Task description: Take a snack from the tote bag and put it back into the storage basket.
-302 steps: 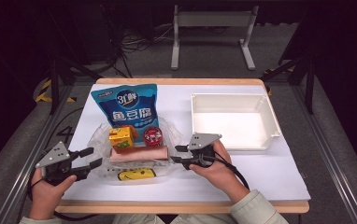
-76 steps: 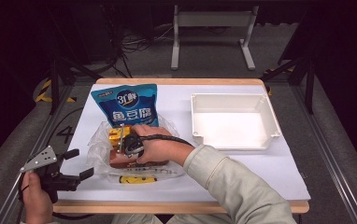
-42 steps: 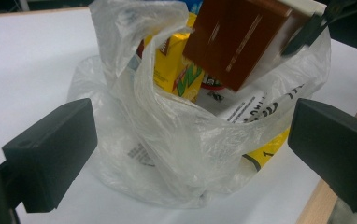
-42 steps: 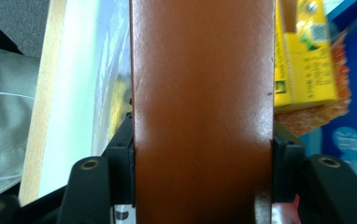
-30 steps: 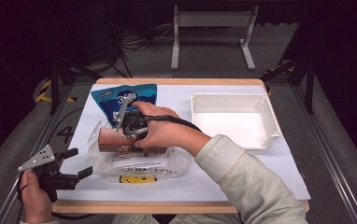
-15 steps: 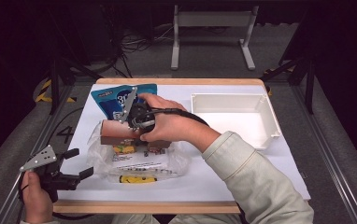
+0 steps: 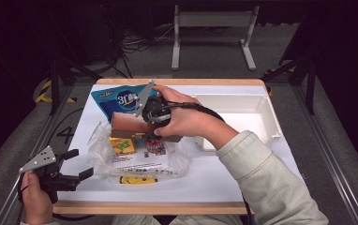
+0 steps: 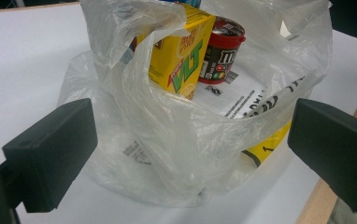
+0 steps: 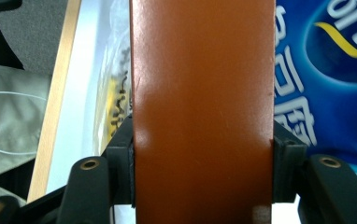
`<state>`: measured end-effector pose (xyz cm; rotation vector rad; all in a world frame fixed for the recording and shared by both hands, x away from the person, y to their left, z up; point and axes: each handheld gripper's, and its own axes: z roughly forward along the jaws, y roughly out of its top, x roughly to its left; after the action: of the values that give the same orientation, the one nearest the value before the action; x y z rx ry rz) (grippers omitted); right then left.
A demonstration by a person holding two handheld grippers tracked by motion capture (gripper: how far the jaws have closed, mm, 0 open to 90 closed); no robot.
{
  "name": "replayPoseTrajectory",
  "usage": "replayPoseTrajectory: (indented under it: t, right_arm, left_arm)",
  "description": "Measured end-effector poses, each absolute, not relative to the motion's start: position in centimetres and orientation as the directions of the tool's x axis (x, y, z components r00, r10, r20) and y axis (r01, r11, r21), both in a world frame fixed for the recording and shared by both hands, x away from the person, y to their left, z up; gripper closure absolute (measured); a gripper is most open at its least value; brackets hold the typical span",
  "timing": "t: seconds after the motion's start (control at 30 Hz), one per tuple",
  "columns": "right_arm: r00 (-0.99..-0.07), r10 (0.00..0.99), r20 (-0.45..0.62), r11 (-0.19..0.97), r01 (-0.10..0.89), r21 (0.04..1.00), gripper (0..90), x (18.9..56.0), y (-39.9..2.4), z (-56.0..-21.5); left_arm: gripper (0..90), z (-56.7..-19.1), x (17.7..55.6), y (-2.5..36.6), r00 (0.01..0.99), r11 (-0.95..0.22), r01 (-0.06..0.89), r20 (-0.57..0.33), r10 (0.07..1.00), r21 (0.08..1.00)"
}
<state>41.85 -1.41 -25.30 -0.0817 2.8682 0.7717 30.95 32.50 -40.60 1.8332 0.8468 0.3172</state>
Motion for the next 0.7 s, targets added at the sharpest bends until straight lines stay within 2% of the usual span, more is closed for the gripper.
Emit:
replayPoseTrajectory:
  t: [0.7]
  right_arm:
    - [-0.979,0.073,-0.190,0.853,-0.037,0.521,42.2,43.6,-6.8,-23.9]
  left_arm:
    - [2.2,-40.6,30.9,32.5,0.715,-0.207,0.402,-0.164,0.680,0.892]
